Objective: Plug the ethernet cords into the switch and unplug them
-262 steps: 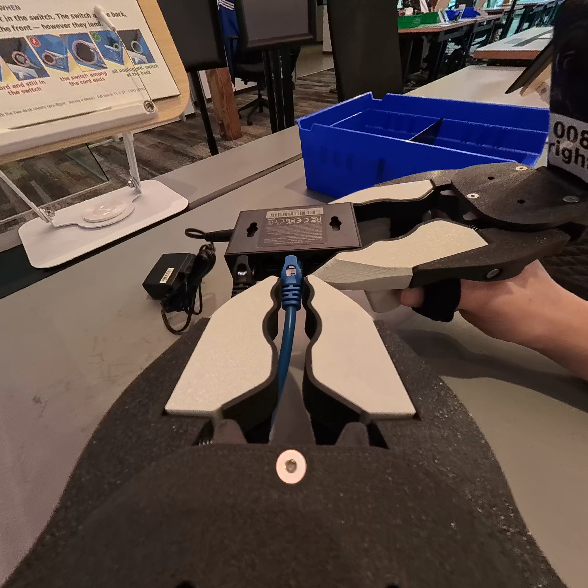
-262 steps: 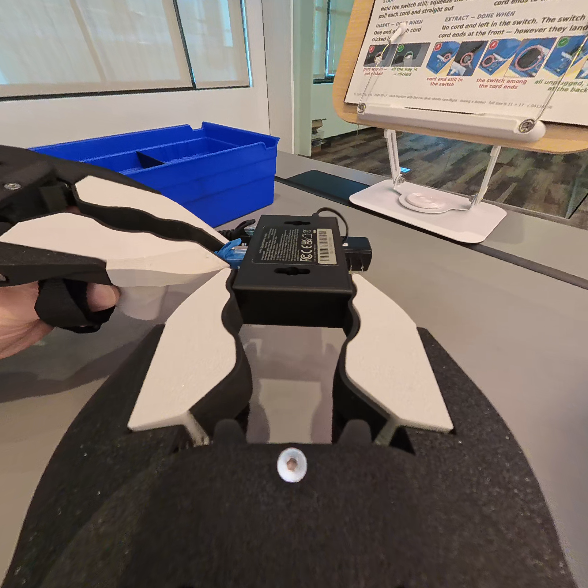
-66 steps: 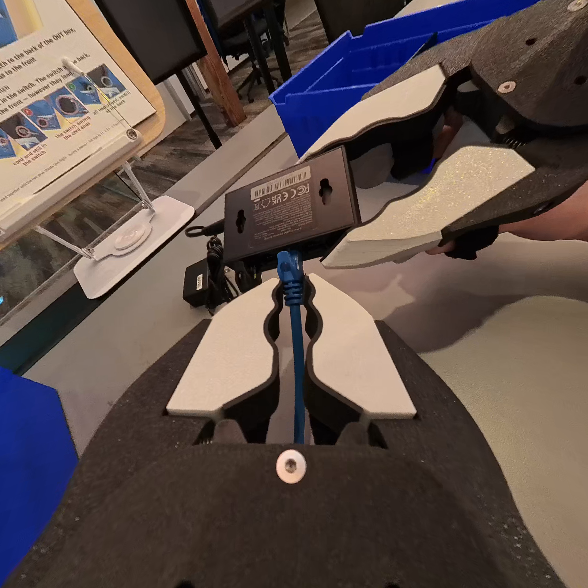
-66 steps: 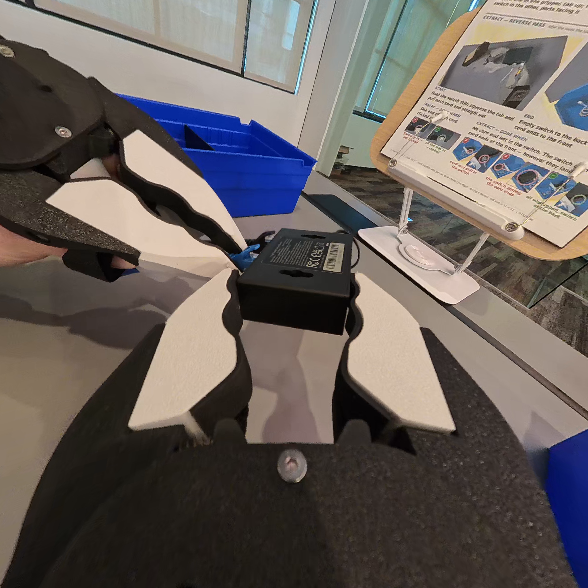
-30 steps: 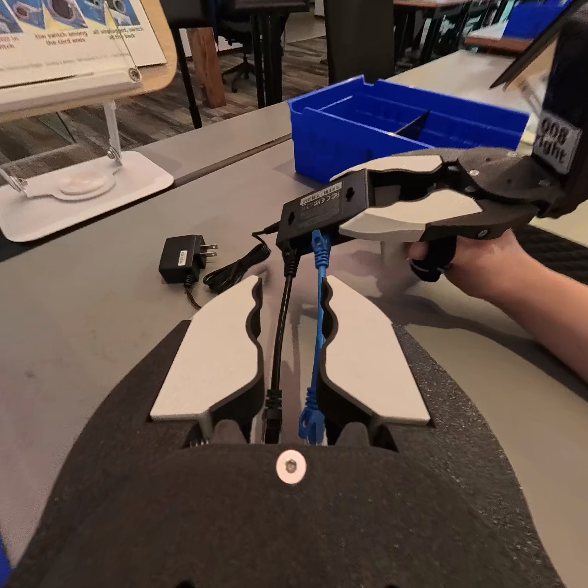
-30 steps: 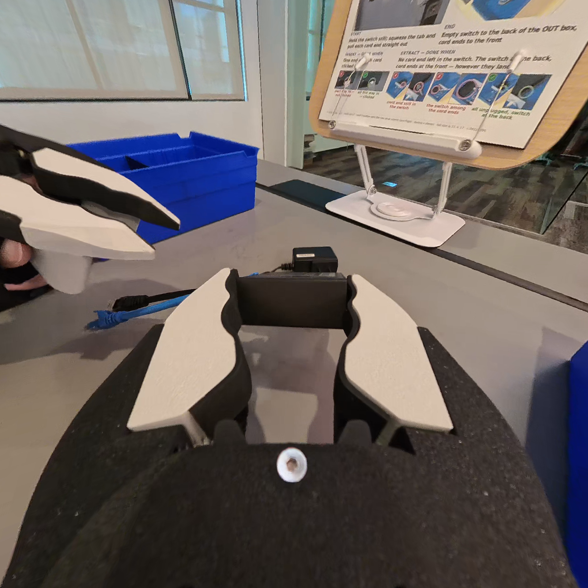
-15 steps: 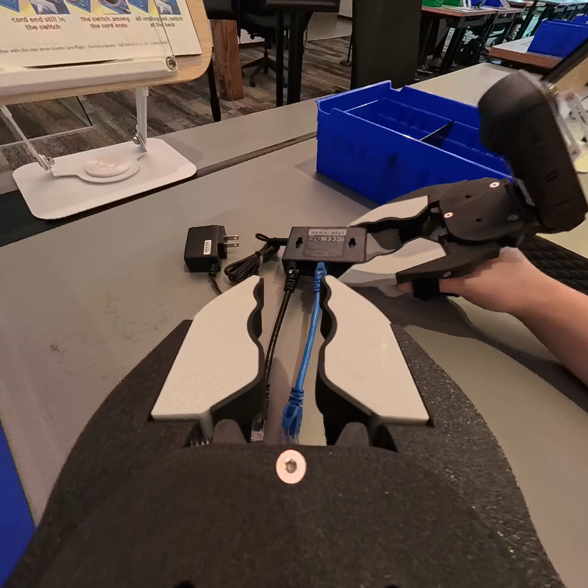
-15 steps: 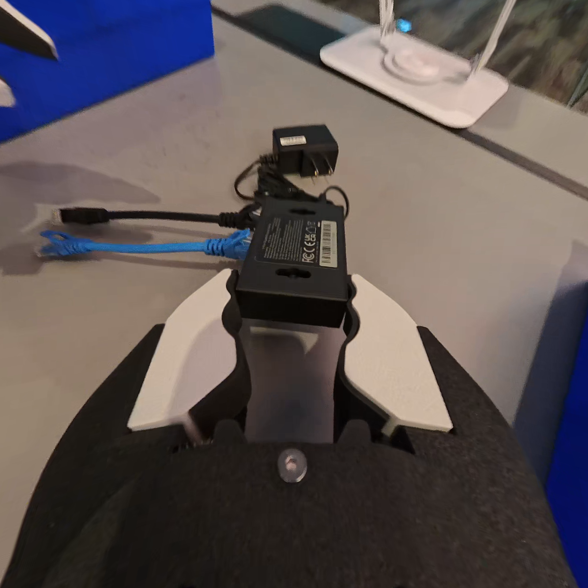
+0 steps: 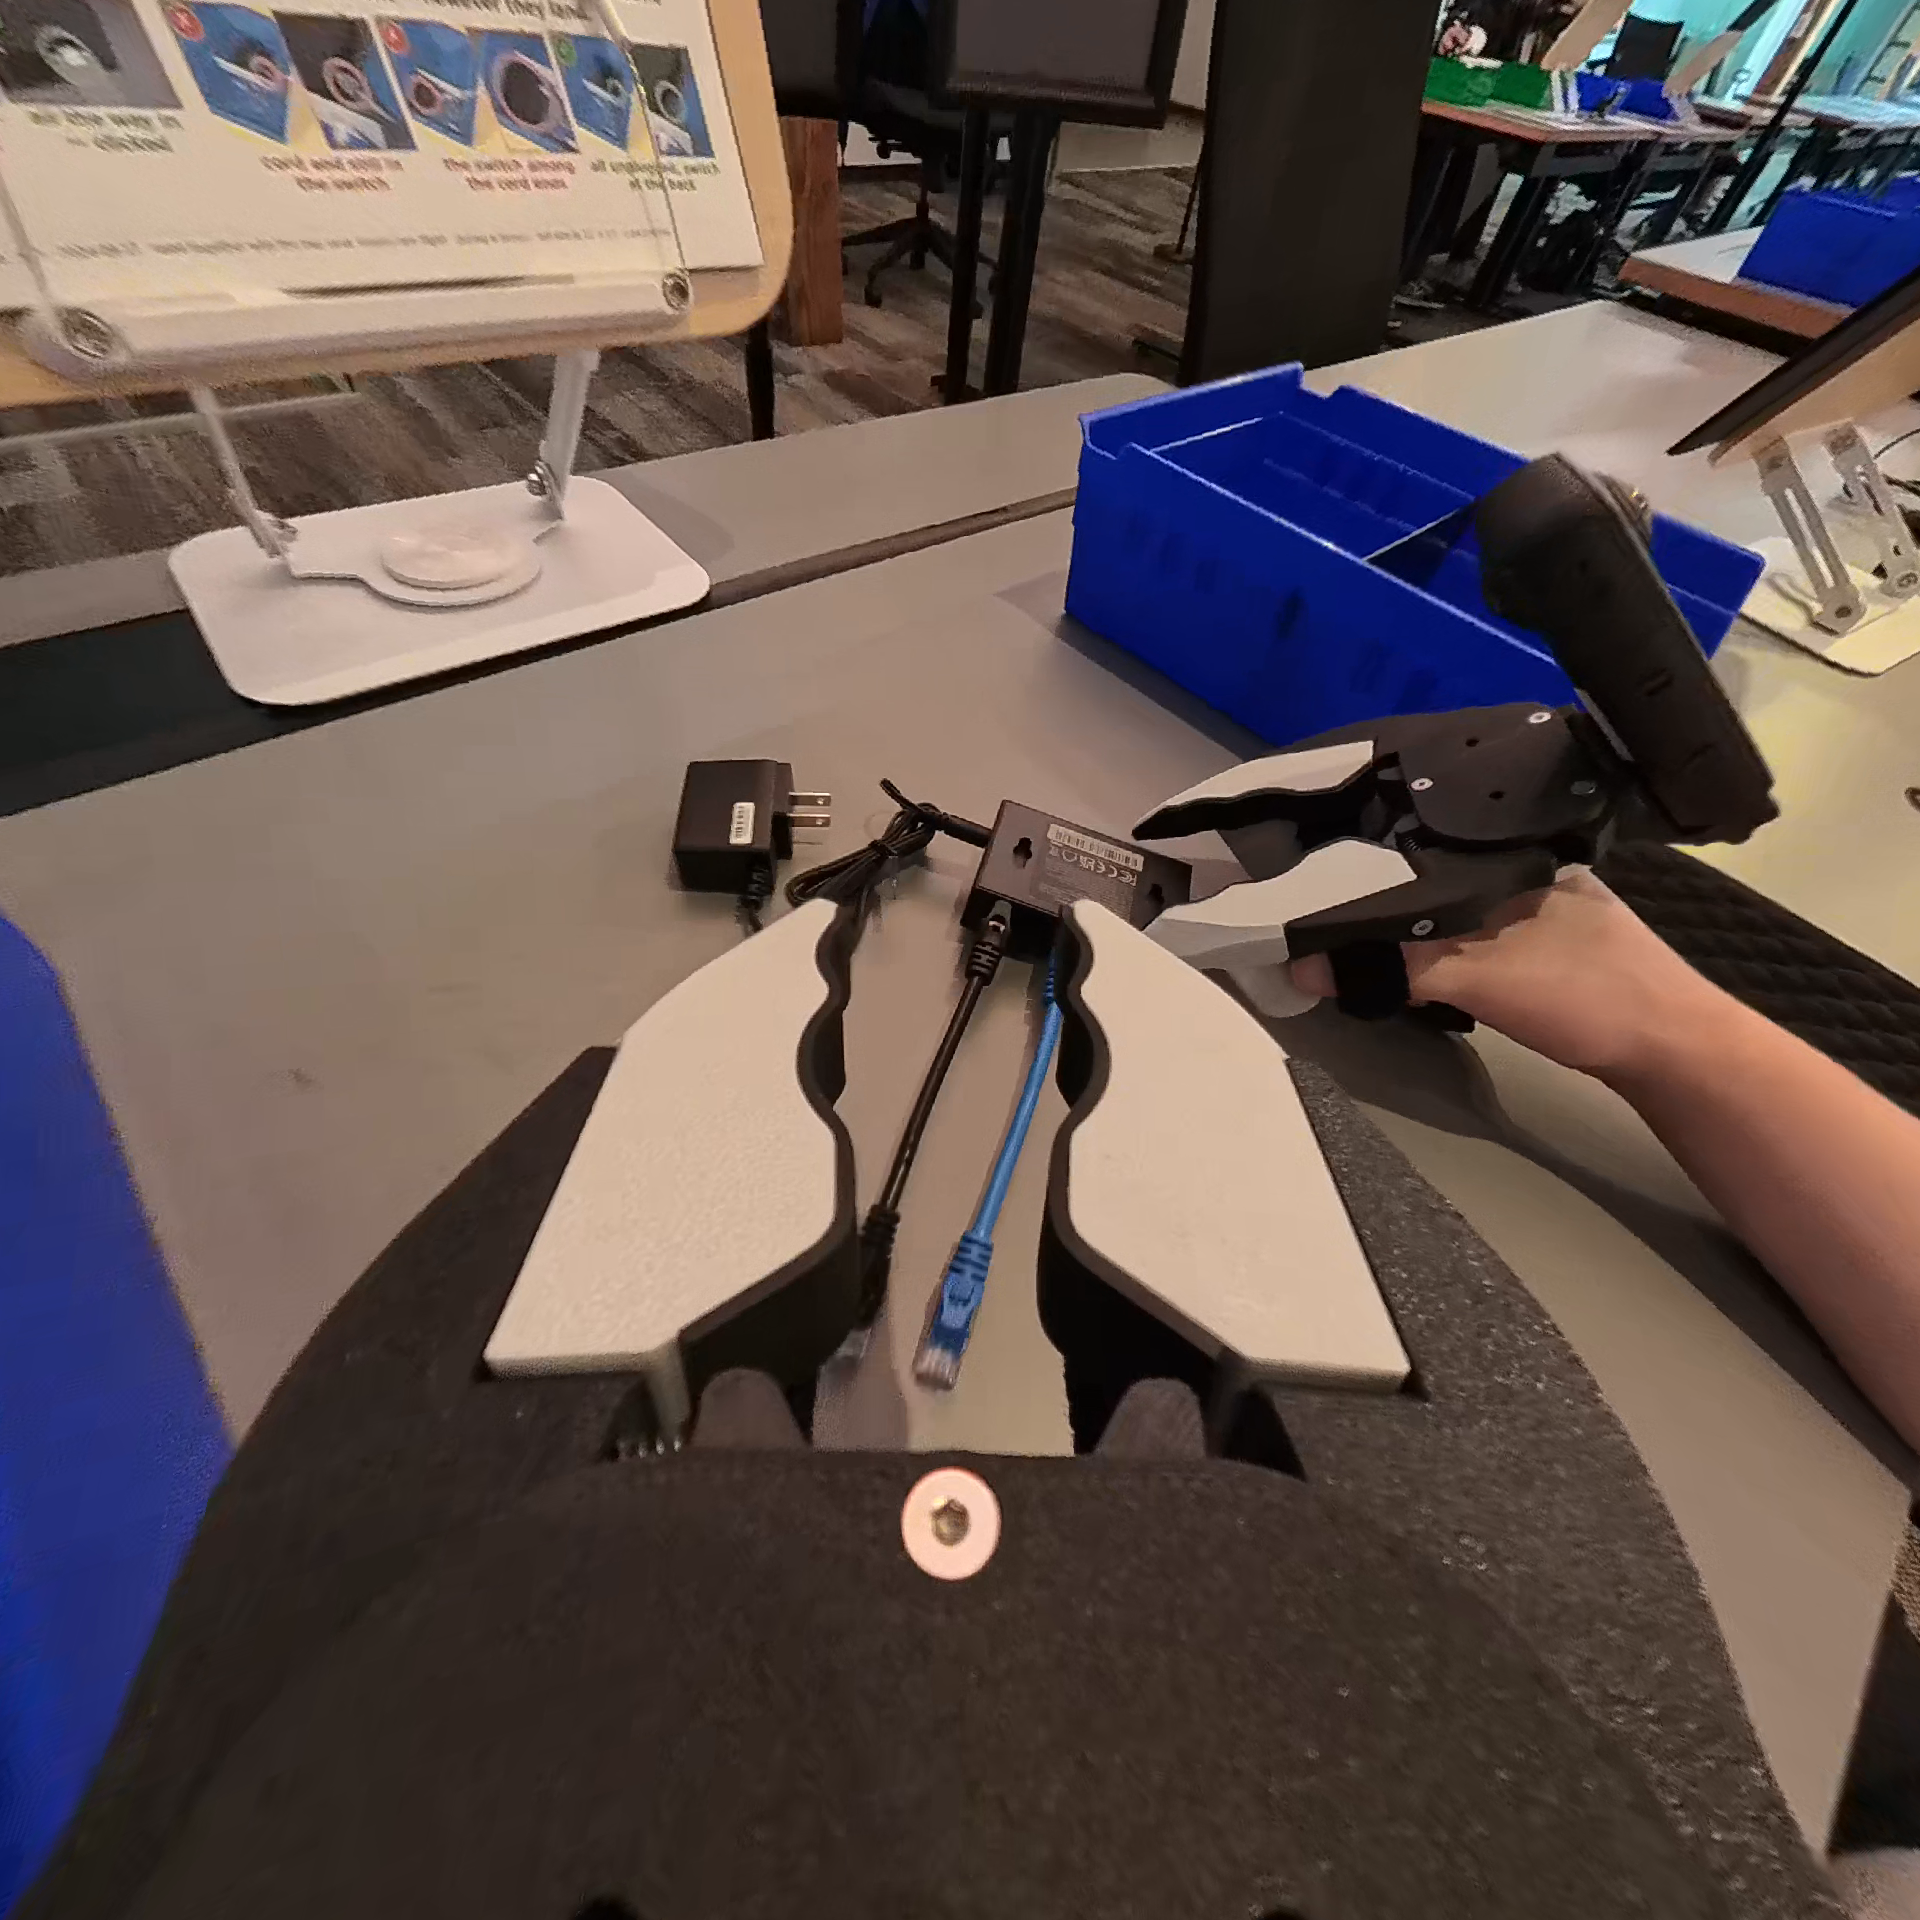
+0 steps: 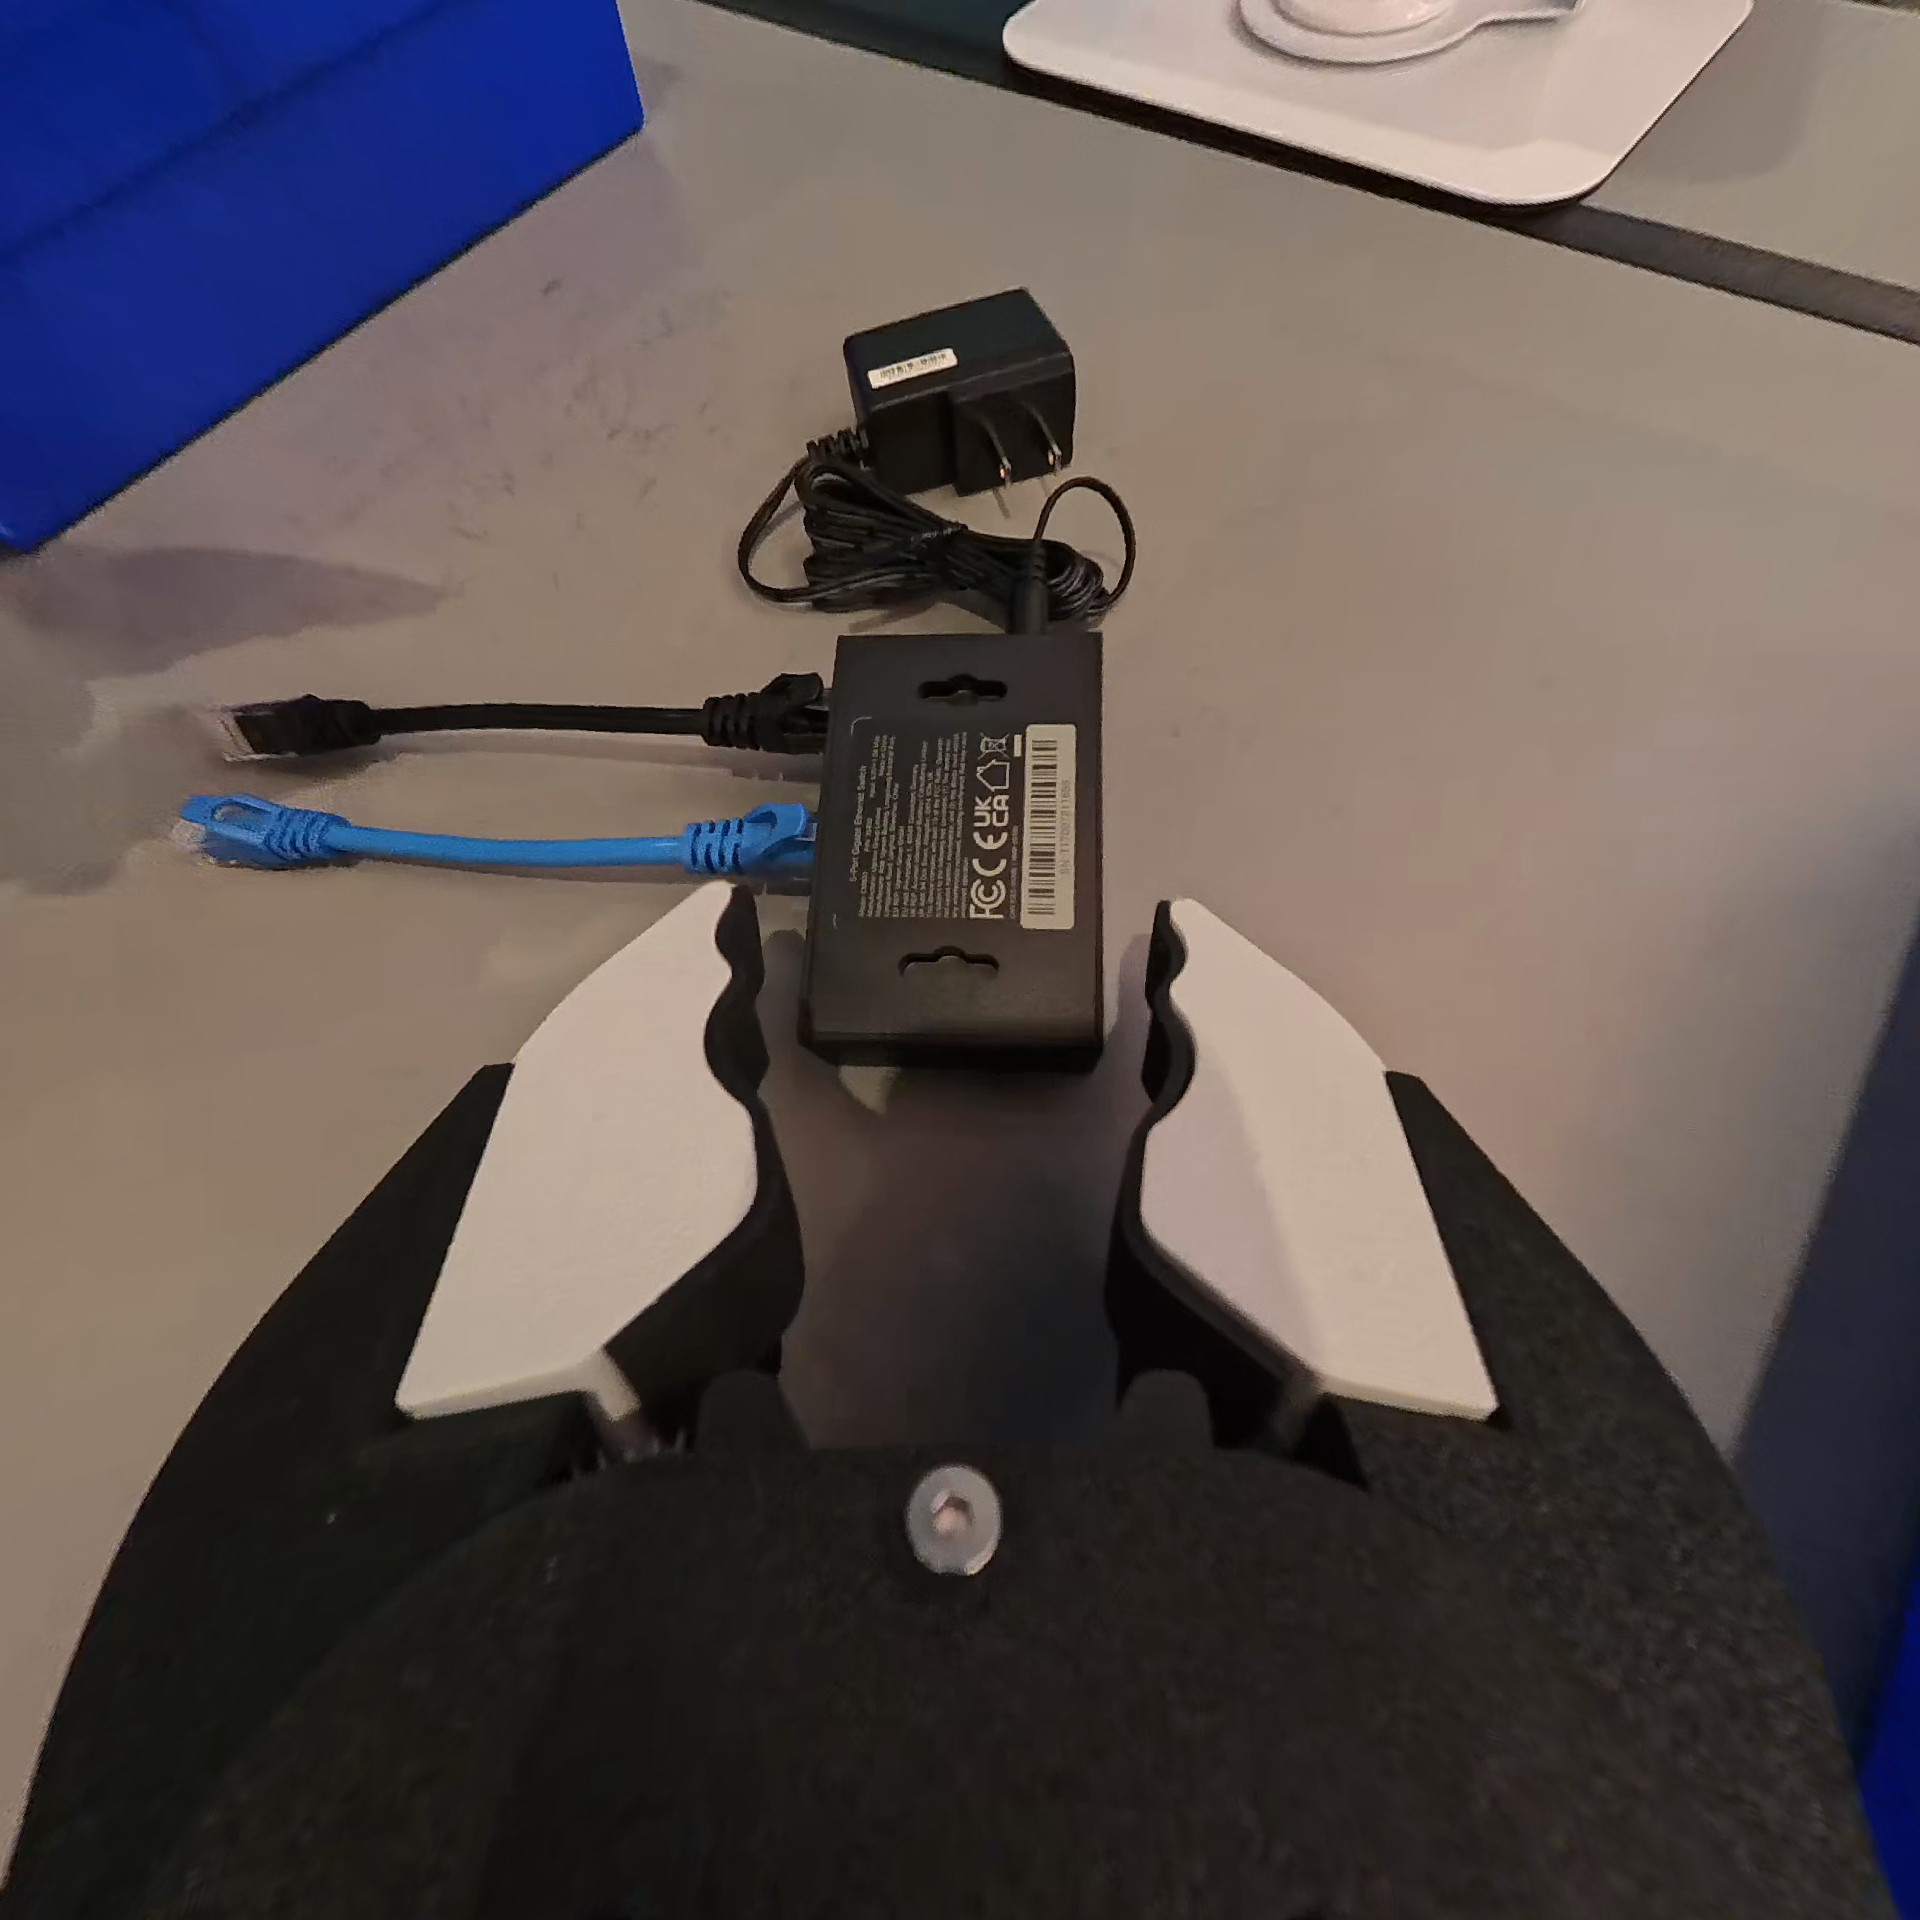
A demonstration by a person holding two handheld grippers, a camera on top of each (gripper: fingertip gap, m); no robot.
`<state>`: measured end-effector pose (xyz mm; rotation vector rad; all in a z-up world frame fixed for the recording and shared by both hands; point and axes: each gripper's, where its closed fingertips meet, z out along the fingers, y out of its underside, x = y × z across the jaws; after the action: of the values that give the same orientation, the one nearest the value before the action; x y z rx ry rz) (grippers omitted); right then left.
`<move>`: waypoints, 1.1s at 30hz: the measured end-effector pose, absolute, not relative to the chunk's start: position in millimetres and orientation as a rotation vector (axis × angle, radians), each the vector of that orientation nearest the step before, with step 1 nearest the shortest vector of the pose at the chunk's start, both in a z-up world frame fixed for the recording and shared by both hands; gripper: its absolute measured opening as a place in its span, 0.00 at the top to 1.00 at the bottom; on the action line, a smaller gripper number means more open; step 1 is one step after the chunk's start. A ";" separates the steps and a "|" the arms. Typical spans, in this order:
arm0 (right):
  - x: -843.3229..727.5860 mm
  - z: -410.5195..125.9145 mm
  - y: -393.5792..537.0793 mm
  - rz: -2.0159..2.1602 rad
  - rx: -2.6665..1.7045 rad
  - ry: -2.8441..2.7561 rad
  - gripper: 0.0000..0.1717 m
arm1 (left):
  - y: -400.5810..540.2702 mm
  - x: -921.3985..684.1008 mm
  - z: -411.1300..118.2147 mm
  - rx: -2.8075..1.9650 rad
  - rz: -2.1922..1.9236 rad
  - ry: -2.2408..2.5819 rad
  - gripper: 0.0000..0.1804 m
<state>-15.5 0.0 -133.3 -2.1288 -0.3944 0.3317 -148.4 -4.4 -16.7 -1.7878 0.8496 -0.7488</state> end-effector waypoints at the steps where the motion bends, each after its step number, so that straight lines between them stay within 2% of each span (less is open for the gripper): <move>1: -15.4 -132.8 0.2 0.334 -2.125 -0.390 0.59 | -5.4 -155.1 -10.9 -1.794 -0.734 0.851 0.79; 6: -15.8 -130.4 2.0 0.294 -2.115 -0.389 0.60 | 11.7 -238.5 3.6 -1.895 -0.510 0.856 0.79; 10: -20.1 -128.1 1.5 0.337 -2.104 -0.377 0.62 | 48.3 -343.7 -18.9 -2.097 -0.183 0.946 0.84; 14: -23.6 -125.9 1.3 0.359 -2.098 -0.383 0.62 | 58.8 -381.6 -38.1 -2.179 -0.196 1.223 0.87; 23: -25.0 -118.8 1.6 0.496 -2.042 -0.316 0.63 | 56.2 -361.6 -93.4 -1.829 -0.044 2.069 0.88; 28: -18.6 -113.8 2.7 0.537 -2.008 -0.264 0.64 | 48.0 -337.1 -113.7 -1.568 -0.053 2.303 0.88; 33: -14.0 -112.3 3.1 0.578 -1.990 -0.221 0.65 | 51.7 -329.4 -130.4 -1.504 -0.142 2.393 0.89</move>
<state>-14.0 3.1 -112.3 -1.9901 -0.2207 0.5777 -329.4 51.7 -130.4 -1.5040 2.3927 -0.1422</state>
